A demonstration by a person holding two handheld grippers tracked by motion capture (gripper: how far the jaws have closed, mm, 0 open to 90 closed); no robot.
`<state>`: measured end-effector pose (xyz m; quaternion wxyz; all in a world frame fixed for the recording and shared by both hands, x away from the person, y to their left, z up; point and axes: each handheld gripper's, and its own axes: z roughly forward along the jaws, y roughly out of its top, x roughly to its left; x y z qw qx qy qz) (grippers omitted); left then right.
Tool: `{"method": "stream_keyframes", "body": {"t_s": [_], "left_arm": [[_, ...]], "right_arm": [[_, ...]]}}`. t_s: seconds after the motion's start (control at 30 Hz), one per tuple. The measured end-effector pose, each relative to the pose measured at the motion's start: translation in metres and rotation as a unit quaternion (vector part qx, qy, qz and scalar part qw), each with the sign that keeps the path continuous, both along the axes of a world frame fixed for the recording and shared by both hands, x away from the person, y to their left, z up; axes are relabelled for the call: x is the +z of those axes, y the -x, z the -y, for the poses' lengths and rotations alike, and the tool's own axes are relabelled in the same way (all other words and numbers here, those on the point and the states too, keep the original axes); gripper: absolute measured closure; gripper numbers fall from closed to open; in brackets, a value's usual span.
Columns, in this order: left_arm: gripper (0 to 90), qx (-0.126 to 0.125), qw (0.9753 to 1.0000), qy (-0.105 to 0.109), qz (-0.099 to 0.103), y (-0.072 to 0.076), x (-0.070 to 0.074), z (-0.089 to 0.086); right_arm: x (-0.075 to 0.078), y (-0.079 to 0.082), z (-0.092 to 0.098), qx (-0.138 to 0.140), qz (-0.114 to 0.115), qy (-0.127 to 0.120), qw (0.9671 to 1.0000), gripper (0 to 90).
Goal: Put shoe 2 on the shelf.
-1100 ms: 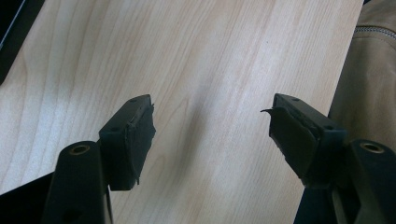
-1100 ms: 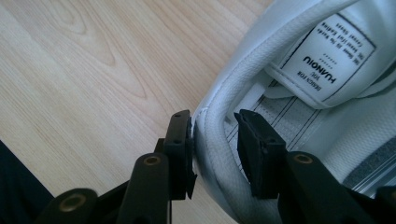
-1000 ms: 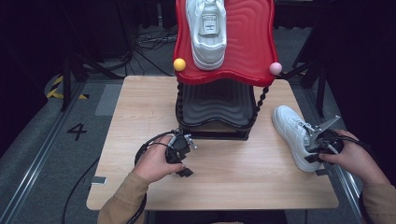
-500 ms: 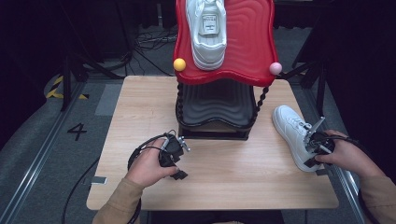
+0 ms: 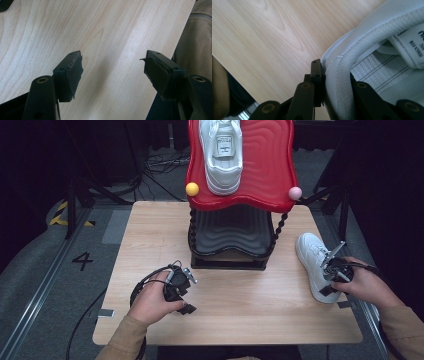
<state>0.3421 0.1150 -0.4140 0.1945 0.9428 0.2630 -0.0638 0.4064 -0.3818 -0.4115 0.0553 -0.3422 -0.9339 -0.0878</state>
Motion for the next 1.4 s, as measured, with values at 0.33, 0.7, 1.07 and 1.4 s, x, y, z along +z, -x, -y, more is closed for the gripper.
{"method": "stream_keyframes", "body": {"t_s": [0.33, 0.7, 1.07, 1.4], "left_arm": [[31.5, 0.01, 0.9999, 0.001, 0.003, 0.003, 0.002, -0.007], [31.6, 0.014, 0.9999, 0.003, 0.002, 0.005, 0.002, -0.011], [31.5, 0.017, 0.9998, 0.006, 0.004, 0.006, 0.005, -0.013], [31.5, 0.018, 0.9998, 0.011, 0.003, 0.007, 0.005, -0.015]], "right_arm": [[0.036, -0.004, -0.007, -0.018, 0.016, -0.011, 0.9996, 79.4], [0.091, -0.008, -0.019, -0.008, 0.042, -0.011, 0.999, 79.1], [0.138, -0.01, -0.033, 0.005, 0.073, -0.021, 0.9971, 79.0], [0.183, -0.013, -0.047, 0.014, 0.092, -0.024, 0.9953, 79.0]]}}
